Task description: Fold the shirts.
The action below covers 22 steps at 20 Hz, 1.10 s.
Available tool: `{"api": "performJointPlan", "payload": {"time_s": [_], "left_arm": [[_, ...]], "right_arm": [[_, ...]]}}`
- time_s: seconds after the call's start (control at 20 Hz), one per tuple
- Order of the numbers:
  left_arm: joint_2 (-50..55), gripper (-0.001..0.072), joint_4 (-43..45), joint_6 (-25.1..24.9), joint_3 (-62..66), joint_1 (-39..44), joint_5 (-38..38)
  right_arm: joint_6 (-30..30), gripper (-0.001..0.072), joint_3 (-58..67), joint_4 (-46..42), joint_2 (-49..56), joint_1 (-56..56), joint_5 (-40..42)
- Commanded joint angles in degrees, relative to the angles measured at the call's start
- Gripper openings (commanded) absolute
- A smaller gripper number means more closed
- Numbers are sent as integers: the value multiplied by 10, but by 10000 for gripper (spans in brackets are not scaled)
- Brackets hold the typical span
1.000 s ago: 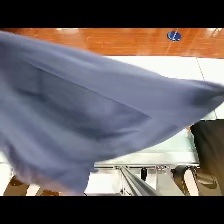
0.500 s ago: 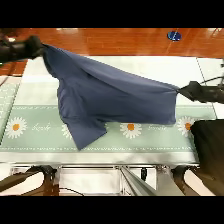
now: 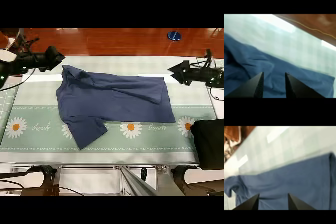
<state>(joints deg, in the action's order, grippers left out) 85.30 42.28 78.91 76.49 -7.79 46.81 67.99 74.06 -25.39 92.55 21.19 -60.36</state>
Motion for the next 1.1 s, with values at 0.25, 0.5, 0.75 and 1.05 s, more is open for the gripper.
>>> {"api": "performJointPlan", "payload": {"time_s": [0.25, 0.5, 0.75, 1.05], "left_arm": [[-70, 509, 169, -26, -87, -209, 314], [-193, 509, 151, -48, -354, -236, 208], [-197, 508, -2, -127, -483, -235, 146], [-146, 507, -86, -169, -492, -155, 79]], "right_arm": [[34, 412, -3, -245, -126, 127, -149], [51, 412, -285, -257, -317, 129, -36], [43, 412, -436, -243, -380, 129, -33], [42, 412, -460, -233, -380, 129, -35]]}}
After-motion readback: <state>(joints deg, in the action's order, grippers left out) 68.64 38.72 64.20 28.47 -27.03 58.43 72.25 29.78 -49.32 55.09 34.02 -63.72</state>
